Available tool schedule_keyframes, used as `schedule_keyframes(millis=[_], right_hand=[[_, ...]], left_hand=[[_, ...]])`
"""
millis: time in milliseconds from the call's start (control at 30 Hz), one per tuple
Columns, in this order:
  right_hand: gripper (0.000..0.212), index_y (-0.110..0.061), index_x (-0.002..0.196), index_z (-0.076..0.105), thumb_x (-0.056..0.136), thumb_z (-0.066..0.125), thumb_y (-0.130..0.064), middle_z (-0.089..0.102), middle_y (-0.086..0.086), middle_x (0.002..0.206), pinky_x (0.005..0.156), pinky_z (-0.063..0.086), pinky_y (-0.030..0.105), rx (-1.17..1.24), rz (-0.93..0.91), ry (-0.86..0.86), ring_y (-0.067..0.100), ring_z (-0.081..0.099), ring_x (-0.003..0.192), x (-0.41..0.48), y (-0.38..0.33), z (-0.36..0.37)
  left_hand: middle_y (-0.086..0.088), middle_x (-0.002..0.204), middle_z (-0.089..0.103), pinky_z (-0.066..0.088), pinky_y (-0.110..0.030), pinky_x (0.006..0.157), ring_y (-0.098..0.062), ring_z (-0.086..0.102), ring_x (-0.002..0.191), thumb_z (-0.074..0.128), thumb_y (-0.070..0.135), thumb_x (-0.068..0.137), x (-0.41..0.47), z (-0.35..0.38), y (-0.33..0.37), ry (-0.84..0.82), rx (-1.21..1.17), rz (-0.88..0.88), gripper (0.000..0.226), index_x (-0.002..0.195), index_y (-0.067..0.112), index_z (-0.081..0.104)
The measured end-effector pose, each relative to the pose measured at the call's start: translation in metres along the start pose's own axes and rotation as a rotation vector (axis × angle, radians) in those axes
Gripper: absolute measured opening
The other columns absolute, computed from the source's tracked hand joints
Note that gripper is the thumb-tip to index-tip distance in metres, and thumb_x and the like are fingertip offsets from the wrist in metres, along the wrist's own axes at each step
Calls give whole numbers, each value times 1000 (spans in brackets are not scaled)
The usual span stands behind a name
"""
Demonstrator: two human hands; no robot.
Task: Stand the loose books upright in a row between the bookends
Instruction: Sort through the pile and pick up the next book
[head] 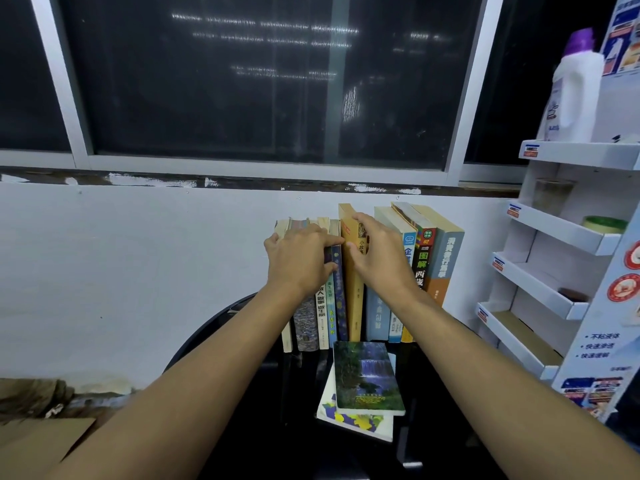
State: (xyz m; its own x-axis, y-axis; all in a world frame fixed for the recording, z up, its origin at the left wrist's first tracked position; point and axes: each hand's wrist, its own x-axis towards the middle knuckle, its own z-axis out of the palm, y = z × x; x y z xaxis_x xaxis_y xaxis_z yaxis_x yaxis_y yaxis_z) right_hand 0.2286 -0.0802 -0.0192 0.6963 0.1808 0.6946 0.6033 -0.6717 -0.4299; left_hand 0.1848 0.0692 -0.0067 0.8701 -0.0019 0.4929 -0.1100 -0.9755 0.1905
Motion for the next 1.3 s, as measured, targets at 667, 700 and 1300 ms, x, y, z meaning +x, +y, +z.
schedule_keyframes(millis=[667, 700, 1300], right_hand=[[79, -31, 155, 36, 88, 78, -28, 45, -7, 154, 116, 35, 42, -271, -171, -246, 17, 37, 140, 4, 17, -39], [79, -31, 155, 36, 88, 78, -29, 45, -7, 153, 116, 36, 42, -273, -169, -241, 18, 38, 139, 4, 17, -39], [73, -29, 152, 36, 90, 75, -27, 44, -9, 153, 108, 42, 47, -309, -192, -251, 21, 42, 130, 4, 10, -28]], left_hand=[[15, 130, 64, 35, -49, 106, -20, 58, 122, 74, 50, 87, 2, 7, 4, 67, -30, -4, 47, 130, 42, 60], [15, 130, 64, 35, -48, 106, -20, 59, 122, 74, 51, 86, 2, 7, 4, 72, -30, -6, 48, 131, 42, 59], [15, 129, 64, 33, -48, 105, -18, 57, 122, 73, 52, 86, -1, 9, 4, 81, -45, -11, 54, 136, 41, 56]])
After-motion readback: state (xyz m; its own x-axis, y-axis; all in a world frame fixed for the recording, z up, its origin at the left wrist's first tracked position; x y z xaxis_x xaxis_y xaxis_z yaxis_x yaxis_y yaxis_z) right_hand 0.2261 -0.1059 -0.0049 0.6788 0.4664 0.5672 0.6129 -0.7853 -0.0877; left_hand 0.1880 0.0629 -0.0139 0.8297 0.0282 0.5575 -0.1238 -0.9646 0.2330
